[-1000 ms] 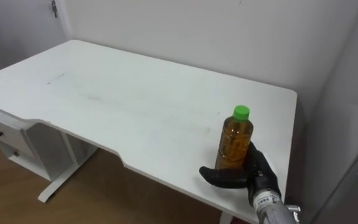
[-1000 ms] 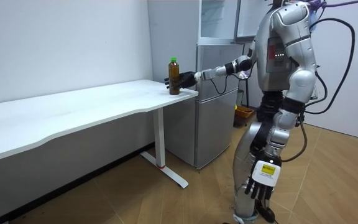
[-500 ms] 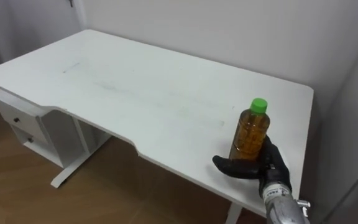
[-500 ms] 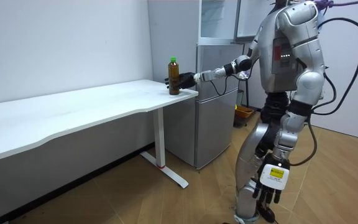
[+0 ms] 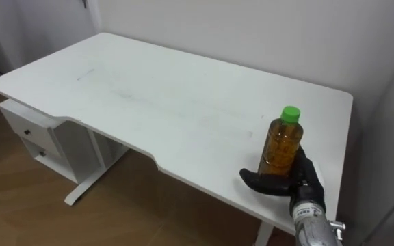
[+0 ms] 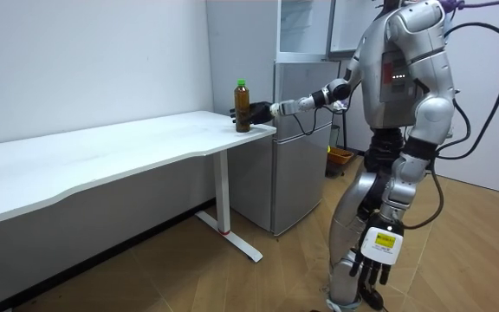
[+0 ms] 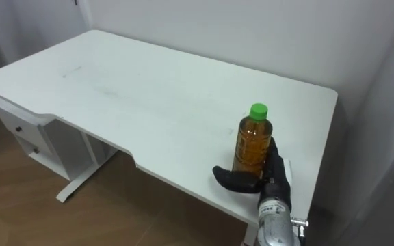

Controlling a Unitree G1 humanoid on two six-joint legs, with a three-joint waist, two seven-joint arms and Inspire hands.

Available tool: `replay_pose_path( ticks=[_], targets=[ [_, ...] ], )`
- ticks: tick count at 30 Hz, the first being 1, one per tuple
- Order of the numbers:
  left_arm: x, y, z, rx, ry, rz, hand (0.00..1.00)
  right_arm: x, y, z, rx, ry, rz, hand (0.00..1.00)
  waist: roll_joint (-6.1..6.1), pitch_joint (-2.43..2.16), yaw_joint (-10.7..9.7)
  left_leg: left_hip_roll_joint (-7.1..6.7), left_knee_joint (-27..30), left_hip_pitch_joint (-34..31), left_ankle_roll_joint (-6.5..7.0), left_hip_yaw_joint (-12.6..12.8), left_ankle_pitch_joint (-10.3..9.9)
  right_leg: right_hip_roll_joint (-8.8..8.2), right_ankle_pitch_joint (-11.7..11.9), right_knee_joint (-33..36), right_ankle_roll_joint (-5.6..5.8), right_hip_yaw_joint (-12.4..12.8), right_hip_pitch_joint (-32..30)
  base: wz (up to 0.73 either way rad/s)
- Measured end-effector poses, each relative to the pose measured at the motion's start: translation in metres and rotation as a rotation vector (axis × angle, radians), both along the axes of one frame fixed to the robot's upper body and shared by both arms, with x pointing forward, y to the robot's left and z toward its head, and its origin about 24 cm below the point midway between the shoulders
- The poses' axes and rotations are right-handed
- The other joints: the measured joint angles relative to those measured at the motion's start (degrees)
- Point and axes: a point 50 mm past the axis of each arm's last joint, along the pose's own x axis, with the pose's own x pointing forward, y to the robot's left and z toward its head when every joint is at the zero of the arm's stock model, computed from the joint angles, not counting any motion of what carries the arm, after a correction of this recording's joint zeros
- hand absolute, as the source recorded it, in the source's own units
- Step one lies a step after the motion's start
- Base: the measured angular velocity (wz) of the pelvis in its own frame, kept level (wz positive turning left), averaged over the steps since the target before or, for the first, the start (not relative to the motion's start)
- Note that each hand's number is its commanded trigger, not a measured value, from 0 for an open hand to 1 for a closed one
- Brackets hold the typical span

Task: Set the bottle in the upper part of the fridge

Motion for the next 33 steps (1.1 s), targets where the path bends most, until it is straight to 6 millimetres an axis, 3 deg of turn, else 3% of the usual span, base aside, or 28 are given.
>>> replay_pose_path(
  ticks=[4, 5, 6, 8, 14, 22, 33],
  targets=[
    [0.003, 0.0, 0.0, 0.0, -0.008, -0.003, 0.0, 0.002, 0.0, 0.003, 0.001, -0.007, -0.005, 0.0, 0.03, -0.01, 0.1, 0.01, -0.1, -0.3, -0.06, 0.0, 0.3, -0.05, 0.0, 0.3, -0.08, 0.0, -0.7, 0.0],
    [0.003, 0.0, 0.0, 0.0, -0.008, -0.003, 0.0, 0.002, 0.0, 0.003, 0.0, -0.006, -0.006, 0.08, 0.03, -0.01, 0.1, 0.0, -0.1, -0.3, -0.06, 0.0, 0.3, -0.06, 0.0, 0.3, -0.08, 0.0, -0.7, 0.0],
    [0.003, 0.0, 0.0, 0.0, -0.008, -0.003, 0.0, 0.002, 0.0, 0.003, 0.0, -0.005, -0.007, 0.67, 0.03, -0.01, 0.1, -0.01, -0.1, -0.3, -0.04, 0.0, 0.3, -0.09, 0.0, 0.3, -0.08, 0.0, -0.7, 0.0],
    [0.004, 0.0, 0.0, 0.0, -0.008, -0.003, 0.0, 0.003, 0.001, 0.003, -0.001, -0.005, -0.007, 1.0, 0.03, -0.01, 0.1, -0.02, -0.1, -0.4, -0.02, 0.0, 0.3, -0.11, 0.0, 0.4, -0.08, 0.0, -0.7, 0.0],
    [0.004, 0.0, 0.0, -0.001, -0.009, -0.004, 0.0, 0.004, -0.008, 0.005, 0.015, 0.004, -0.058, 1.0, 0.02, -0.03, 0.2, -0.02, -0.2, -0.4, -0.01, 0.1, 0.4, -0.16, 0.0, 0.5, -0.08, 0.1, -1.0, -0.01],
    [0.008, -0.001, 0.001, -0.003, -0.026, -0.008, 0.0, 0.01, -0.008, 0.01, 0.04, 0.008, -0.074, 1.0, -0.05, -0.09, 1.5, -0.01, -1.0, -1.1, -0.04, 0.4, 0.8, -0.32, 0.0, 0.9, -0.09, 0.5, -2.5, -0.02],
    [0.004, 0.0, 0.0, -0.003, -0.02, -0.01, 0.0, 0.012, -0.005, 0.012, 0.056, 0.017, -0.057, 1.0, -0.1, -0.07, 1.6, 0.01, -1.0, -1.2, -0.04, 0.5, 0.8, -0.39, 0.0, 0.8, -0.09, 0.7, -2.6, 0.0]
  ],
)
